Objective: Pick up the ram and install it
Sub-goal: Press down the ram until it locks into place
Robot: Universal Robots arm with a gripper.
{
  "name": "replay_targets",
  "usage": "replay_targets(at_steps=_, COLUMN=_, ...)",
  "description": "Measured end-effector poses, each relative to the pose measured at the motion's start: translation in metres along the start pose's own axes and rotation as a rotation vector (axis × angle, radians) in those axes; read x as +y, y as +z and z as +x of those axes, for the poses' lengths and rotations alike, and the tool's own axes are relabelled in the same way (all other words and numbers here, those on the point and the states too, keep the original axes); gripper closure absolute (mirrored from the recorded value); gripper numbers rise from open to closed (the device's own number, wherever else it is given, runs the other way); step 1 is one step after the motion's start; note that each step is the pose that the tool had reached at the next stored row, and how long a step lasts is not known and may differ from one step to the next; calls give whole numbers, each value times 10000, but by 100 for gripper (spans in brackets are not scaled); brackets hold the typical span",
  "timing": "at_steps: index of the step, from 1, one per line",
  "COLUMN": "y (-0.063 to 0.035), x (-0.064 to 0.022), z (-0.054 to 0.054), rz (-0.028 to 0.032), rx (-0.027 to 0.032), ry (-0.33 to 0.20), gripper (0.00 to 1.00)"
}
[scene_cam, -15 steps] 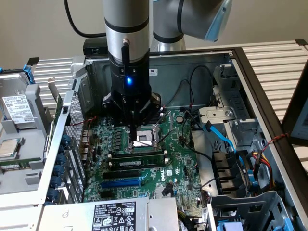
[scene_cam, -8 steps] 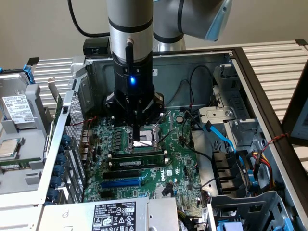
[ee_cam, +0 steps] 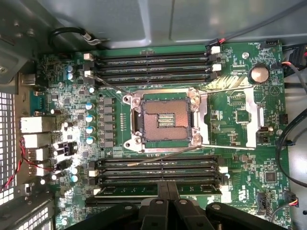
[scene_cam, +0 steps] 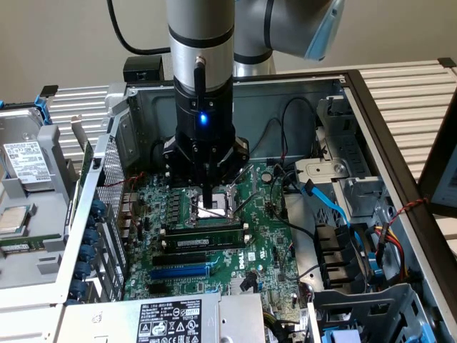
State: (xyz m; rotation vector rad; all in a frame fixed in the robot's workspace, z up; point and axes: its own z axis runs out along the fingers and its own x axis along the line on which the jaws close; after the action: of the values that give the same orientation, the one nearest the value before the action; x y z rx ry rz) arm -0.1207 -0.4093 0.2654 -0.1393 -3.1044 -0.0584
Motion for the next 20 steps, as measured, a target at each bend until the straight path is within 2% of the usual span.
replay_targets(at_steps=5, y=-30, x=-56, z=-37, rz=2, rx=0, ry=15, gripper=90)
replay_targets(at_steps=13, y=-46, x=-138, z=-172, rz=1, rx=0, ry=15, gripper=90)
replay_targets(at_steps=17, y=-49, x=-140, z=-261, rz=1, rx=0, ry=15, gripper=90)
replay_targets(at_steps=20, y=-50, x=-139, z=-279, rz=1, rx=-3, ry=15, gripper=90)
